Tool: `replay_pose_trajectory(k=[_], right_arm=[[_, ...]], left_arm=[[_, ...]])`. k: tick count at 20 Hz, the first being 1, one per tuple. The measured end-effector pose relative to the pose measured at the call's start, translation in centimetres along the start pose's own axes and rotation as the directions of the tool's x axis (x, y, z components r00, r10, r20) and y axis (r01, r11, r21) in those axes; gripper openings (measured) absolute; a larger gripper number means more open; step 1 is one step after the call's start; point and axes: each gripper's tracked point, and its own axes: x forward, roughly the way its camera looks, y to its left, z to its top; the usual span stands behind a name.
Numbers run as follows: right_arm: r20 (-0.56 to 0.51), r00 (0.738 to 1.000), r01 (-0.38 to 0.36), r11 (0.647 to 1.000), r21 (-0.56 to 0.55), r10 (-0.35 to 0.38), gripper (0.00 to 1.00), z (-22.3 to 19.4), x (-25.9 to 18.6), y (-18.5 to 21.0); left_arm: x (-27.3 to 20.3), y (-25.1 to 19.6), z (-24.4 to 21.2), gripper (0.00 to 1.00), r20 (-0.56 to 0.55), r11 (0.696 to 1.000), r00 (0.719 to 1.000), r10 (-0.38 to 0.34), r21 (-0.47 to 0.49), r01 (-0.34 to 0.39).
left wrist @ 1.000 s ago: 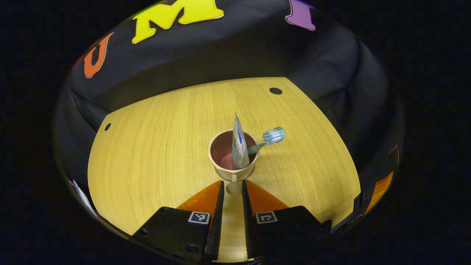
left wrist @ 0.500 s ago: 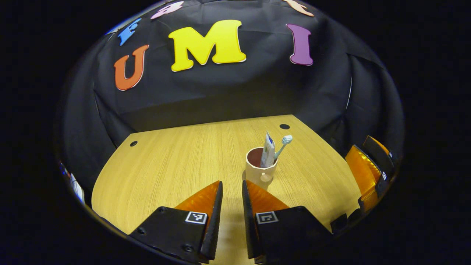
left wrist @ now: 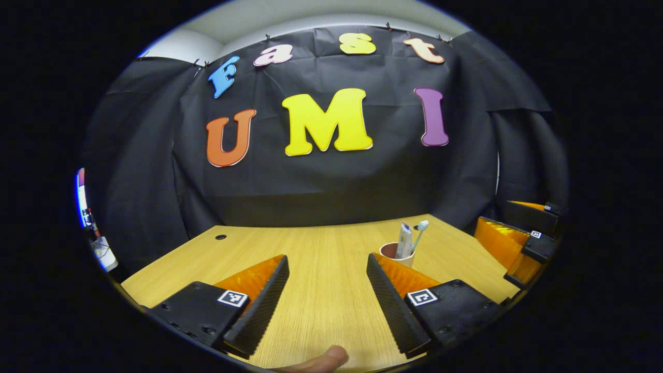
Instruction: Put the toothbrush and toothpaste on the desktop into the cup, then pick up the cup and place it on the coaster on the desktop.
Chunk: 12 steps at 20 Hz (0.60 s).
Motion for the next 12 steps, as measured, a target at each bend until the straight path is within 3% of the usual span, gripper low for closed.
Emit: replay_pose_trajectory(k=[1,5,7,12], right_arm=[[0.006,1.000,-0.002,1.000,-0.012,0.002,0.96,0.1,-0.5,0.8],[0.031,0.999,-0.009,0.999,-0.043,0.011,0.94,0.7,-2.0,3.8],[0.039,0.999,-0.006,0.998,-0.064,0.008,0.93,0.5,-2.5,4.7],[-0.018,1.000,0.008,0.999,-0.036,-0.009,0.96,-1.0,-2.4,4.5]], left_arm=[[-0.2,0.3,-0.3,1.00,0.002,1.000,1.000,-0.012,-0.007,0.012],[-1.1,3.0,-0.8,0.99,-0.012,0.998,1.000,0.024,-0.050,-0.025],[-1.0,2.8,-0.3,0.99,0.017,0.997,1.000,0.011,-0.072,-0.010],[-1.3,2.5,-0.5,0.99,0.008,0.996,1.000,-0.011,-0.086,0.012]])
